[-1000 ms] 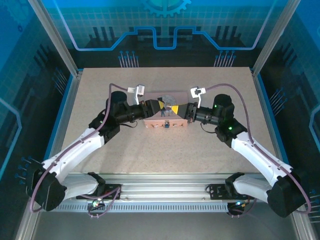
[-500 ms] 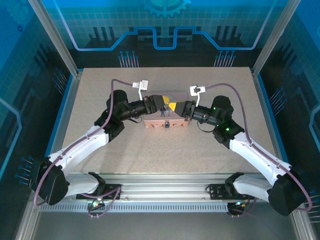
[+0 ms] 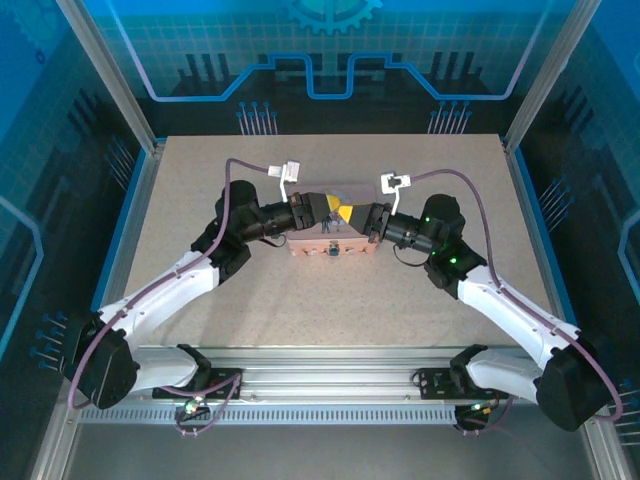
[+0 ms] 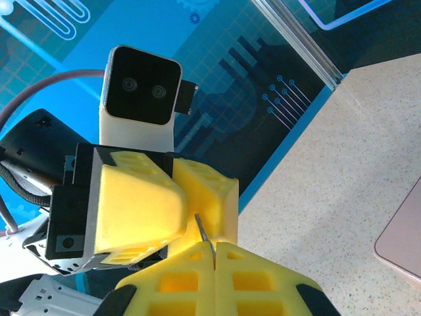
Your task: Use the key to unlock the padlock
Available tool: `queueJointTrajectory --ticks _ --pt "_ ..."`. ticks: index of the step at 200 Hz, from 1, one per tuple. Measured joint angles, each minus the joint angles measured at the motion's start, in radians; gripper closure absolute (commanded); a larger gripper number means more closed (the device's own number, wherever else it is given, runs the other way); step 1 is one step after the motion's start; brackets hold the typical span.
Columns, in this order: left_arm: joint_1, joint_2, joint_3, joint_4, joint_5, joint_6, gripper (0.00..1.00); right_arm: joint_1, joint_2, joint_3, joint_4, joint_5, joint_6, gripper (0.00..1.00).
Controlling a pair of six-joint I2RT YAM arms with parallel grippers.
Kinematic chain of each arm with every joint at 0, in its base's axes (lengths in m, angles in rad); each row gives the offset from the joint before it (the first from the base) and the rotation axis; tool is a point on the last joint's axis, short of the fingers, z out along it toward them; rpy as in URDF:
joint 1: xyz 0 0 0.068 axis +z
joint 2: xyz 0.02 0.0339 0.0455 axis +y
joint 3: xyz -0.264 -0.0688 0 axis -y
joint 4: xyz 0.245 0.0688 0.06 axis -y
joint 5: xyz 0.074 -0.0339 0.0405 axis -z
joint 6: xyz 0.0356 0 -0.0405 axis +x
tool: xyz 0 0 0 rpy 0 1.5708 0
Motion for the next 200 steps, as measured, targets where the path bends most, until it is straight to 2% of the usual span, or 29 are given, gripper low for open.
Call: queueJointTrajectory --ticks 35,51,157,167,183,200 --pt "0.000 0.000 -0.005 0.002 0.000 -0.002 0.91 0.000 -0.010 -0.006 0.007 0.003 0.004 1.00" --pt "0.000 0.000 -0.005 0.003 0.000 0.002 1.00 0.000 -0.010 -0.007 0.007 0.004 0.005 1.00" --pt "0.000 0.000 -0.005 -0.007 0.001 0.002 1.00 0.000 -0.012 -0.028 0.032 0.002 0.011 1.00" --pt "0.000 0.000 -0.005 -0.008 0.001 0.002 0.77 0.000 -0.013 -0.028 0.032 0.002 0.011 1.00" --pt "0.000 0.000 -0.005 -0.007 0.001 0.011 0.62 0.000 -0.014 -0.028 0.028 -0.001 0.010 1.00" --pt "0.000 -0.001 -0.005 -0.009 -0.002 0.016 0.32 -0.002 -0.017 -0.028 0.011 0.000 0.010 1.00"
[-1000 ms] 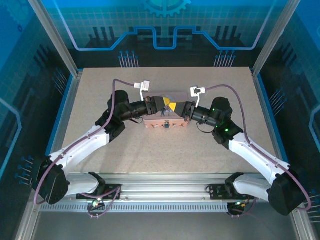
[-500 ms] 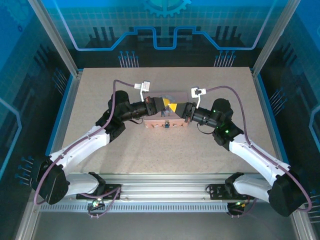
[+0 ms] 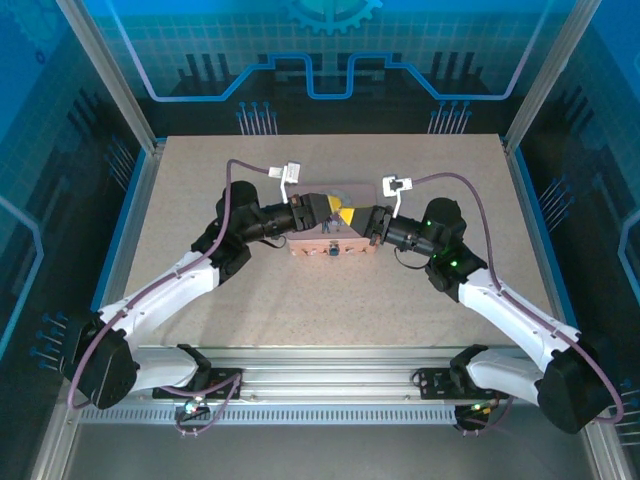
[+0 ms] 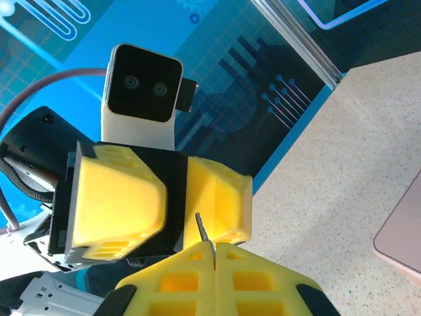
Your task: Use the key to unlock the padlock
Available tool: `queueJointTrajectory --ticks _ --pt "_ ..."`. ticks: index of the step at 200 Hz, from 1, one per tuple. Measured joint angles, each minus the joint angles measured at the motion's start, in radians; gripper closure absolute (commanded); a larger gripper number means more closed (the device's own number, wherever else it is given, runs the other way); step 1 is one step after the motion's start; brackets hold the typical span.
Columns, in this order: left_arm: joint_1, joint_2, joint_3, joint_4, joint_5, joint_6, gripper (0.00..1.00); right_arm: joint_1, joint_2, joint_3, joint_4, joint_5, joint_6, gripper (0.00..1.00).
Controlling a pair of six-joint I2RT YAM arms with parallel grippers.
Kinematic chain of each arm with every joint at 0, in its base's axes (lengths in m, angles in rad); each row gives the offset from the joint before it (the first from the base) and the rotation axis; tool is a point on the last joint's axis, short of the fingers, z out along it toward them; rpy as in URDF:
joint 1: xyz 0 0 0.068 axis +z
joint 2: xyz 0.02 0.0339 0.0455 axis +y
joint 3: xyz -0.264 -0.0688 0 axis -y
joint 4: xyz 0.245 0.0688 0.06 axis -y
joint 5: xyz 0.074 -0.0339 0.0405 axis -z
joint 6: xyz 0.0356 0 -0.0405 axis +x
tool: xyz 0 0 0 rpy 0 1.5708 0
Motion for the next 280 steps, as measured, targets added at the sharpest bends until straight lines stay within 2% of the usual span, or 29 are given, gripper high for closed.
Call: queueJointTrajectory --ticks 24,50,56,101,116,150,176,224,280 --pt "0.000 -0.029 -0.012 -0.055 -0.040 0.035 0.21 -0.024 -0.024 -0.004 -0.039 -0.002 -0.007 1.00" --pt "0.000 -0.110 -0.063 -0.142 -0.089 0.075 0.16 -0.091 -0.071 -0.004 -0.087 -0.005 -0.019 1.00" --pt "0.000 -0.128 -0.072 -0.166 -0.099 0.085 0.10 -0.107 -0.082 -0.004 -0.100 -0.005 -0.026 1.00" --pt "0.000 -0.203 -0.111 -0.363 -0.220 0.155 0.07 -0.168 -0.140 -0.003 -0.248 -0.004 -0.091 1.00" --pt "0.000 -0.174 -0.102 -0.423 -0.261 0.179 0.01 -0.189 -0.155 -0.003 -0.283 -0.003 -0.104 1.00" --pt "0.000 0.002 -0.005 -0.510 -0.324 0.228 0.01 -0.223 -0.196 -0.012 -0.348 0.012 -0.130 1.00" --pt "0.000 0.170 0.138 -0.559 -0.359 0.262 0.01 -0.238 -0.220 -0.025 -0.392 0.015 -0.153 1.00" --pt "0.013 0.489 0.510 -0.647 -0.391 0.329 0.02 -0.260 -0.247 -0.077 -0.451 0.030 -0.174 1.00" --pt "0.035 0.848 1.016 -0.840 -0.411 0.414 0.02 -0.264 -0.311 -0.123 -0.483 0.034 -0.179 1.00"
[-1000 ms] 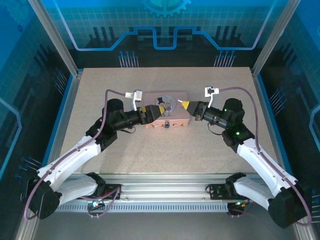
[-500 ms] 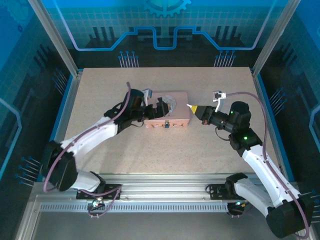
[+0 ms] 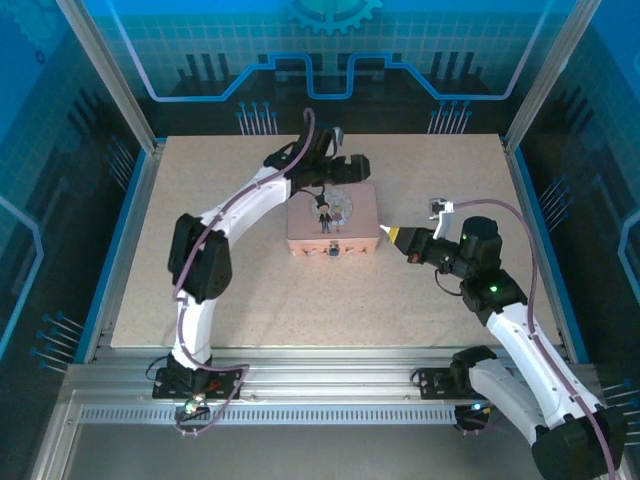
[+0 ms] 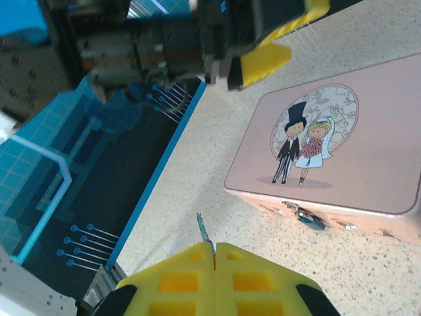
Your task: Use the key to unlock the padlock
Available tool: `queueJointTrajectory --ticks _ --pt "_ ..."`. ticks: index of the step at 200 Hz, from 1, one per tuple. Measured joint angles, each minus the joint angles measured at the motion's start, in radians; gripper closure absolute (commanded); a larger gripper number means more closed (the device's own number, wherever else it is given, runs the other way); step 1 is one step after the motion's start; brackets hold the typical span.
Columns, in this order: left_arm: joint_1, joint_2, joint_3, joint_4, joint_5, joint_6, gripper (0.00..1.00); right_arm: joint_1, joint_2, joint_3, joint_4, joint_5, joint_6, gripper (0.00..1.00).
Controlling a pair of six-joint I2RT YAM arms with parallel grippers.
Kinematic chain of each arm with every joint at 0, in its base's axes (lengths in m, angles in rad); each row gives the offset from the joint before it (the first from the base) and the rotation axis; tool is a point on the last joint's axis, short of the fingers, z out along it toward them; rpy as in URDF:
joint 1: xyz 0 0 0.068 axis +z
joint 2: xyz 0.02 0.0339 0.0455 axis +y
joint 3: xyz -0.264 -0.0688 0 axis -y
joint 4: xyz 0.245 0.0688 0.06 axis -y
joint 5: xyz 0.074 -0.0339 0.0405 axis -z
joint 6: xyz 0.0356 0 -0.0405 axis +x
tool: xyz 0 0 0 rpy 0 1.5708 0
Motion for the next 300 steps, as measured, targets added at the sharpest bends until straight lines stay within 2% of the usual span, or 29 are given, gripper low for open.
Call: queueJointTrajectory --ticks 34,69,171,218,300 --pt "0.011 0.184 0.250 -0.104 0.004 0.022 0.06 -0.011 -0.029 -0.014 -0.027 0.000 -0.007 1.00" --pt "0.026 0.319 0.392 -0.163 0.032 0.021 0.08 -0.022 -0.066 -0.023 -0.051 0.000 -0.014 1.00" --pt "0.036 0.366 0.402 -0.190 0.177 0.044 0.17 -0.045 -0.086 -0.060 -0.078 -0.001 -0.020 1.00" --pt "0.033 0.333 0.334 -0.151 0.189 0.069 0.17 -0.046 -0.069 -0.066 -0.068 -0.002 -0.016 1.00" --pt "0.023 0.328 0.332 -0.142 0.142 0.072 0.14 -0.046 -0.093 -0.077 -0.072 -0.001 -0.010 1.00"
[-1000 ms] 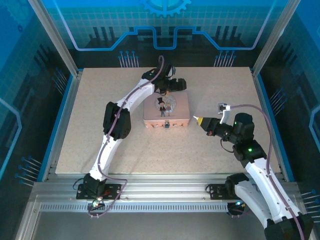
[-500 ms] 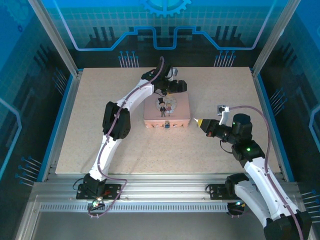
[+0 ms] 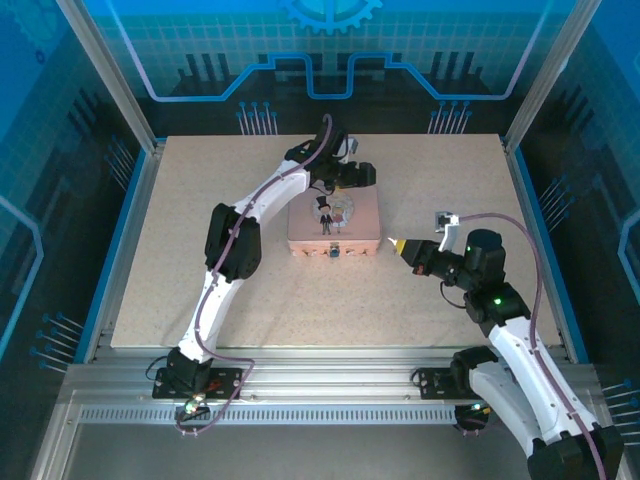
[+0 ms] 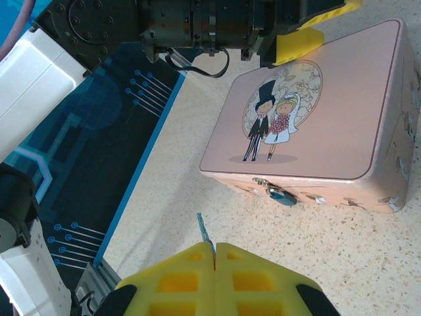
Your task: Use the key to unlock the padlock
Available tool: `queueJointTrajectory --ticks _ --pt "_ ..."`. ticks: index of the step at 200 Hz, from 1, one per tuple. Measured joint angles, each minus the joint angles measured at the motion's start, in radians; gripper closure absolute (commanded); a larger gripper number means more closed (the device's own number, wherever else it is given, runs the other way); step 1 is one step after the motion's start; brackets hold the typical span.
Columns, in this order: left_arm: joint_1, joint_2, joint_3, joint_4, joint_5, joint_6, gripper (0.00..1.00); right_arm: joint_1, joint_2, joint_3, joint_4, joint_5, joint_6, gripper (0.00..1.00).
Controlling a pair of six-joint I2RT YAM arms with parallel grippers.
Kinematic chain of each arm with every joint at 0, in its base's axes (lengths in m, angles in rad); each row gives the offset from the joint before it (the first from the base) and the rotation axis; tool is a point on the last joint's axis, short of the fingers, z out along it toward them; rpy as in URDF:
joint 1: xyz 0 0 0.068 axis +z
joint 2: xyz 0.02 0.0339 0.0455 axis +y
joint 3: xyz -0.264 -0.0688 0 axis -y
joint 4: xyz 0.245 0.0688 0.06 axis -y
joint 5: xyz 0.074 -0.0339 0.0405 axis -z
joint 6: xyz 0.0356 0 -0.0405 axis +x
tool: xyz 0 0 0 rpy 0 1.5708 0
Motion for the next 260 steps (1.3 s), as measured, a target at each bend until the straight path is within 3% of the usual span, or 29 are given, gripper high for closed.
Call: queueJointTrajectory --ticks 71,133,196,260 --pt "-0.002 0.000 0.000 0.061 -0.084 -0.005 0.10 -0.001 -0.003 -0.002 0.000 0.000 0.000 1.00" --pt "-0.002 0.068 0.102 -0.014 -0.104 0.013 0.15 -0.005 -0.003 -0.008 -0.001 0.000 0.000 1.00" --pt "-0.002 0.048 0.033 -0.003 -0.086 0.058 0.25 -0.005 0.026 -0.008 0.000 0.003 0.000 1.00" --pt "-0.017 -0.128 -0.179 -0.003 -0.074 0.083 0.19 -0.007 0.190 0.002 0.002 0.049 -0.027 1.00"
